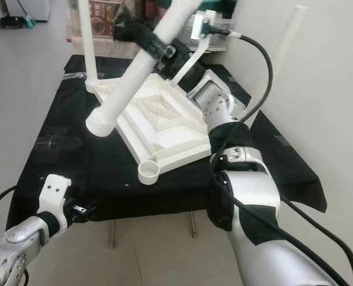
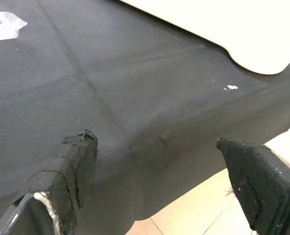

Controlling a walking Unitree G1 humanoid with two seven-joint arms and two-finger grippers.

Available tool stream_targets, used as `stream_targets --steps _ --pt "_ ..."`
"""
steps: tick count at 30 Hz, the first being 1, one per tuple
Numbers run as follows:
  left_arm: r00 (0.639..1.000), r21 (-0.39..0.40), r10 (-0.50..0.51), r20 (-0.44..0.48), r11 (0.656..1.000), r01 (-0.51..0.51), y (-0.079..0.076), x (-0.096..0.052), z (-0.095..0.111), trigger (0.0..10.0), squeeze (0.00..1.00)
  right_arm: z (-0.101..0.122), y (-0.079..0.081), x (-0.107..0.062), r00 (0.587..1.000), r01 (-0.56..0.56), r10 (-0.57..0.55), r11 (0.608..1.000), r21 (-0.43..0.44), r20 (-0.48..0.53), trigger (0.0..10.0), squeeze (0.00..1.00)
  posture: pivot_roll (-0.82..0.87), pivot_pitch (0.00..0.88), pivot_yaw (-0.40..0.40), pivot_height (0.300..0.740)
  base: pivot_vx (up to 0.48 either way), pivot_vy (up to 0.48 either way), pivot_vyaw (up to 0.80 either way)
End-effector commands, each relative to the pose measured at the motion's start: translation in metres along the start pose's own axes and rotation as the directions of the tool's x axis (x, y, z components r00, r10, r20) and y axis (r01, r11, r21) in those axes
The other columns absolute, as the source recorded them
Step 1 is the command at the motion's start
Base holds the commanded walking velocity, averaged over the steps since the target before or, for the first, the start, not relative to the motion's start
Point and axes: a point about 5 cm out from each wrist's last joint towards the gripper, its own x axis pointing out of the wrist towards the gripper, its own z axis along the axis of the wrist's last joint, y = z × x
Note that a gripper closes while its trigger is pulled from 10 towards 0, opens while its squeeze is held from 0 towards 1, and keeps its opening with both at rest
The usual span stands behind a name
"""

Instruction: Building children table

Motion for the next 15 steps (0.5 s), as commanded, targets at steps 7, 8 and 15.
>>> stream_targets --steps 7,8,15 --pt "0.999 -0.001 -0.033 -0.009 0.999 0.033 -0.005 0.001 0.0 10.0 0.0 -0.012 0.005 -0.007 0.999 -0.01 0.006 0.996 0.089 0.044 0.0 0.0 0.15 0.0 -0.099 0.74 0.0 0.0 0.0" --pt "0.999 0.002 -0.033 -0.01 0.999 0.033 -0.004 0.001 0.001 10.0 0.0 -0.016 0.007 -0.007 0.999 -0.02 0.016 0.995 0.101 0.039 0.0 0.0 0.15 0.0 -0.099 0.74 0.0 0.0 0.0" --pt "0.999 0.006 -0.048 -0.006 0.999 0.048 -0.005 -0.001 0.002 10.0 0.0 -0.025 0.016 -0.007 0.999 -0.052 0.051 0.991 0.123 0.011 0.0 0.0 0.15 0.0 -0.098 0.74 0.0 0.0 0.0"
